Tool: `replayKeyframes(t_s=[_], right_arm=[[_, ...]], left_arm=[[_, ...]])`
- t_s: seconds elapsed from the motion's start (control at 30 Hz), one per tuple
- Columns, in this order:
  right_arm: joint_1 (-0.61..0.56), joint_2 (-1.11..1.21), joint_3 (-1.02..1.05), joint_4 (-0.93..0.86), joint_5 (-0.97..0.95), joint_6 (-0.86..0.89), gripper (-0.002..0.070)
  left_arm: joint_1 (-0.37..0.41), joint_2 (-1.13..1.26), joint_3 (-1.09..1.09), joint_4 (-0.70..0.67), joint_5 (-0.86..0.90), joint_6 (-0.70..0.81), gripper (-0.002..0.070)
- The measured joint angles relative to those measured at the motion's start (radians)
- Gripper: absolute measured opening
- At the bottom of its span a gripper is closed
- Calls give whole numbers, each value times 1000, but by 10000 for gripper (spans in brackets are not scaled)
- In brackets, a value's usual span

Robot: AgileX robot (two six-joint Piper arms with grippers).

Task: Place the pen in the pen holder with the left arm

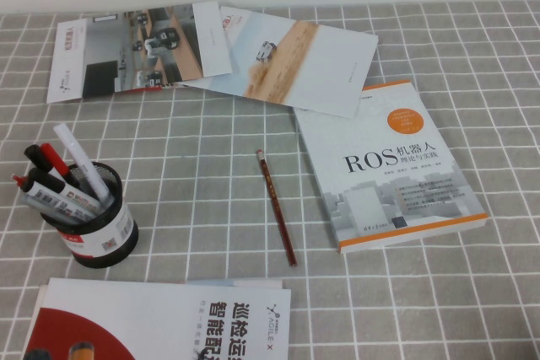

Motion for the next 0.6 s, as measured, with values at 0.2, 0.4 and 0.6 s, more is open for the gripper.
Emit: replayKeyframes(t_s=[0.2,0.4,0.6], right_arm=[[0,0,0,0,0,0,-15],[0,0,0,0,0,0,-15],[0,0,0,0,0,0,-15]], left_arm=[[0,109,-160,0,173,17,-3],[0,337,-368,4,429,125,-3],[0,592,-590,10,610,250,-3]])
